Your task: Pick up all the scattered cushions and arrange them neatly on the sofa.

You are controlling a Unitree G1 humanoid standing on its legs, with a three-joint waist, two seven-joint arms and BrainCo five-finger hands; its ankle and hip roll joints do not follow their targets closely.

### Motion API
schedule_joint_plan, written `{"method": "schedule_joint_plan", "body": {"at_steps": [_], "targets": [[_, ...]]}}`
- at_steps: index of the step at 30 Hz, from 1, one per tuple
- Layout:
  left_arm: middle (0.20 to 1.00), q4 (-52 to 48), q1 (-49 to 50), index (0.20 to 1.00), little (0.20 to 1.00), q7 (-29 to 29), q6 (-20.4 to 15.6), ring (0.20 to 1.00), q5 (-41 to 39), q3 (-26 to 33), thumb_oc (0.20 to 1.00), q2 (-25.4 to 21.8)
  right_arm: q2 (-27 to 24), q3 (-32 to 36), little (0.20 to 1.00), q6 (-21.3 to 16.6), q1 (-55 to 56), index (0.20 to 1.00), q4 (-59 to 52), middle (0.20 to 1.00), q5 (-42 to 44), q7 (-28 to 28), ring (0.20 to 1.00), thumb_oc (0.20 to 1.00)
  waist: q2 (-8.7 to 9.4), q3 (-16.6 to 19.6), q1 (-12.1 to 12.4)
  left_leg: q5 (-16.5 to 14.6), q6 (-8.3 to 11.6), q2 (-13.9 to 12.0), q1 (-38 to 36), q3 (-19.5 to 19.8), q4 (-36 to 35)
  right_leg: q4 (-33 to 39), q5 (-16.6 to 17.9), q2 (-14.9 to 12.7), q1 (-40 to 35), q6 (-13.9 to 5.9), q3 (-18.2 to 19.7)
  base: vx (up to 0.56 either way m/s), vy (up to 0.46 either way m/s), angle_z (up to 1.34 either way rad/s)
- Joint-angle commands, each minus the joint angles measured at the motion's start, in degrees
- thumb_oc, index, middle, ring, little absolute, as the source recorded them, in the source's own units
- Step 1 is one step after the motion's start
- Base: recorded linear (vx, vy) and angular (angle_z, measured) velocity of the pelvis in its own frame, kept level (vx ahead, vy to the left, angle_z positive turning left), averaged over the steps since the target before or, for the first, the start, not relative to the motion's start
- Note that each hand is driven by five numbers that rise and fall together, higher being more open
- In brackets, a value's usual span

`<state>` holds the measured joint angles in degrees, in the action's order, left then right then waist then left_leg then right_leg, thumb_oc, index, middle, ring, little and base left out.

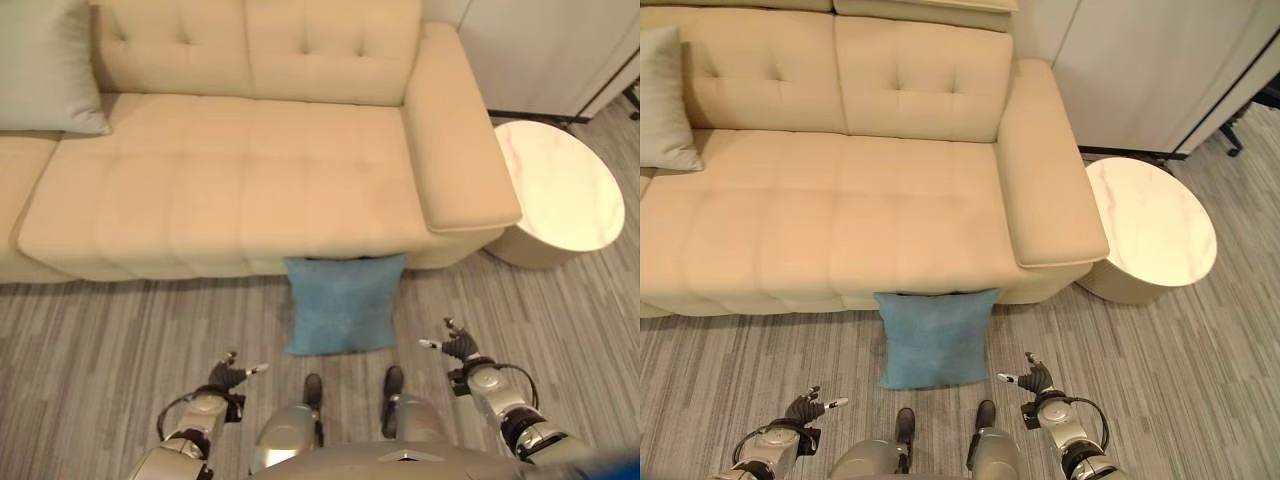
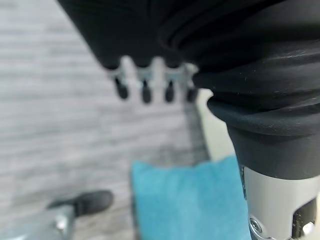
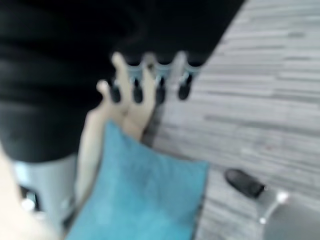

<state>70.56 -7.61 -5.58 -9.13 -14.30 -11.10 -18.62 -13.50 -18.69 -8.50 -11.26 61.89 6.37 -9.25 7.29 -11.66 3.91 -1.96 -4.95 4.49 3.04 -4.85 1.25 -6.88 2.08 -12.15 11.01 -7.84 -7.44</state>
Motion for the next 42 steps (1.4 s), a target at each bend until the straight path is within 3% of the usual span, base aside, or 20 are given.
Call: {"method": "schedule_joint_plan", "body": {"at_steps": [1, 7, 14, 24, 25, 26, 28, 42], "targets": [[1.0, -0.3, -1.4, 1.0, 1.0, -2.1, -1.5, 1.0, -2.2, 0.7, 1.0, -0.5, -1.6, -0.6, 1.0, -1.7, -1.6, 1.0, -2.8, 1.0, -0.8, -1.4, 1.0, 1.0, 0.49, -1.6, -0.3, -1.1, 6.16, -3.1, 5.4, 4.5, 5.4, 0.2, 0.4, 1.4, -2.7, -0.94, -0.5, -0.01, -0.087, 0.02], [1.0, -4.5, -5.6, 1.0, 1.0, -4.1, -2.6, 1.0, -4.7, -0.9, 1.0, -0.9, -3.0, -1.8, 1.0, -2.0, -3.9, 1.0, -5.7, 1.0, -0.4, -2.3, 1.0, 1.0, 0.0, -3.9, -0.7, 0.5, 6.98, -3.8, 9.4, 5.9, 5.7, -0.4, -0.6, 1.8, 0.5, -0.11, -1.7, -0.07, -0.09, 0.11], [1.0, -8.8, -13.4, 1.0, 1.0, -8.1, -4.9, 1.0, -10.9, -2.2, 1.0, -1.1, -4.3, -2.3, 1.0, -2.2, -11.3, 1.0, -8.4, 1.0, 2.5, -5.9, 1.0, 1.0, -1.22, -8.5, -1.5, 2.5, 7.39, -4.2, 18.4, 6.5, 8.1, -5.4, -0.5, 1.2, 10.4, 0.31, -1.7, -0.12, -0.024, 0.02], [1.0, -12.6, -35.9, 1.0, 1.0, -14.9, -7.9, 1.0, -19.1, -5.1, 1.0, -5.3, -11.6, -4.7, 1.0, -2.6, -36.2, 1.0, -6.6, 1.0, 8.6, -11.9, 1.0, 1.0, -2.59, -13.7, -3.3, 3.4, 8.33, -4.7, 40.0, 5.9, 16.2, -13.7, 0.5, -0.2, 32.9, 0.26, 1.5, -0.1, 0.013, 0.02], [1.0, -12.5, -37.1, 1.0, 1.0, -14.8, -7.7, 1.0, -19.4, -5.6, 1.0, -5.3, -12.0, -5.2, 1.0, -2.5, -37.5, 1.0, -6.1, 1.0, 8.9, -12.0, 1.0, 1.0, -2.67, -13.8, -3.4, 1.7, 8.69, -4.8, 40.6, 6.2, 16.8, -14.5, -1.2, 0.0, 33.5, -0.08, 2.0, -0.06, 0.026, 0.02], [1.0, -12.6, -38.9, 1.0, 1.0, -15.3, -7.8, 1.0, -19.3, -6.1, 1.0, -5.8, -12.6, -5.2, 1.0, -2.7, -40.0, 1.0, -4.6, 1.0, 9.7, -12.3, 1.0, 1.0, -2.86, -14.4, -3.2, 3.3, 8.37, -4.7, 43.2, 5.9, 17.3, -14.9, 0.3, -0.3, 36.1, 0.34, 2.0, 0.0, 0.0, 0.0], [1.0, -13.0, -45.8, 1.0, 1.0, -16.5, -7.7, 1.0, -18.7, -7.9, 1.0, -7.4, -15.3, -6.4, 1.0, -2.9, -47.3, 1.0, -2.4, 1.0, 11.8, -13.1, 1.0, 1.0, -3.3, -16.1, -3.5, 1.1, 8.78, -5.1, 50.3, 6.2, 21.5, -19.7, -1.9, -0.5, 43.6, 0.01, 3.9, 0.01, -0.013, -0.04], [1.0, -12.2, -54.9, 1.0, 1.0, -18.3, -7.2, 1.0, -20.5, -9.6, 1.0, -10.8, -20.8, -9.4, 1.0, -3.6, -54.8, 1.0, -0.2, 1.0, 14.0, -13.2, 1.0, 1.0, -4.09, -17.6, -4.5, -1.8, 8.1, -4.5, 67.7, 7.0, 33.7, -32.1, -5.8, -0.4, 61.5, 0.93, 6.5, 0.0, -0.002, 0.0]]}}
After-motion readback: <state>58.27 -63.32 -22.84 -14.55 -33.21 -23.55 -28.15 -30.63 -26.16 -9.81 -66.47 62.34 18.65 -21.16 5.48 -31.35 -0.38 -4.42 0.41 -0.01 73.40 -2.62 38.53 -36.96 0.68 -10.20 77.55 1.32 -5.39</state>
